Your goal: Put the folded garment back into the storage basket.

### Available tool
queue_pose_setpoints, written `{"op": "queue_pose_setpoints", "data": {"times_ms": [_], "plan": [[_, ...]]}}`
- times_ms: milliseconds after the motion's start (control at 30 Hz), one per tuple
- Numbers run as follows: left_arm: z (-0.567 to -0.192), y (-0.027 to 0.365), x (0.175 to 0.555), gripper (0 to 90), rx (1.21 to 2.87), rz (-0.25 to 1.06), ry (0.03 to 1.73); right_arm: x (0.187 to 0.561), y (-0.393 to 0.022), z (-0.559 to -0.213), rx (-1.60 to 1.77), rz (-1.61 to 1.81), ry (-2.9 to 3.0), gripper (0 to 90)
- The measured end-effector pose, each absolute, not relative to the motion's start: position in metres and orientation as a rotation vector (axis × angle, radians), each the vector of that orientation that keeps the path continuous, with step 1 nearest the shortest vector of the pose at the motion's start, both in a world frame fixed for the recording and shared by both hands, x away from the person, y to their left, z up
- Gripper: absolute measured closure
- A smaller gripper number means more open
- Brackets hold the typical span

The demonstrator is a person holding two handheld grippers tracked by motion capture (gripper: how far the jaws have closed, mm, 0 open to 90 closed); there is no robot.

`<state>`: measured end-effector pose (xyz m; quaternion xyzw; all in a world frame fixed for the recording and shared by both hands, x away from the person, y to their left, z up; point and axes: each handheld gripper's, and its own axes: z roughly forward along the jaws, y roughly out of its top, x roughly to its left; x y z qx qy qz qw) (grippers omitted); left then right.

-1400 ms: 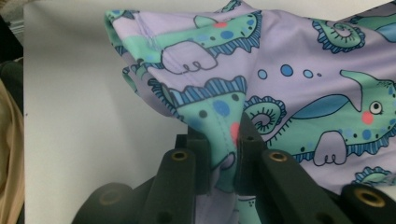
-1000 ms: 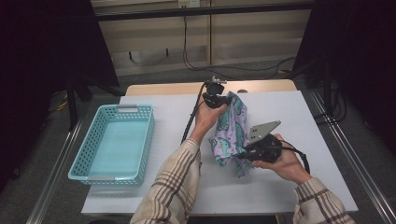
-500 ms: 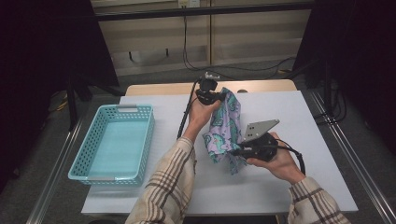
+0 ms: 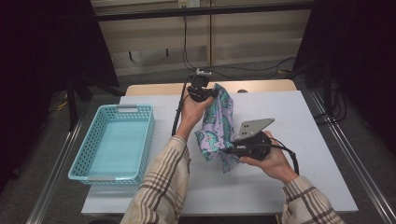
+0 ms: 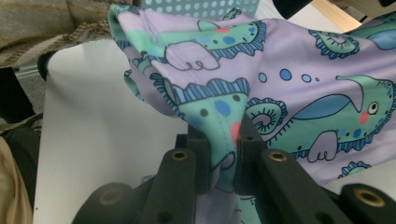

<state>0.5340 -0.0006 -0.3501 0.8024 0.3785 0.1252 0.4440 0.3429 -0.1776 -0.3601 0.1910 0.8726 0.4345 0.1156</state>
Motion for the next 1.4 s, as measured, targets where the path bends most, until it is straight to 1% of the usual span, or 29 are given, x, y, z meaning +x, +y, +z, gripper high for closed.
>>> {"op": "queue_pose_setpoints", "data": {"times_ms": [133,1400], "plan": [[-0.347,0.008,0.534,83.4,1.998,0.317,0.941,0.342,-0.176,-0.357,0.562,1.332,2.525,81.1],[-0.326,0.077,0.535,83.8,1.941,0.357,1.011,0.354,-0.116,-0.343,0.45,1.414,2.526,81.2]]}}
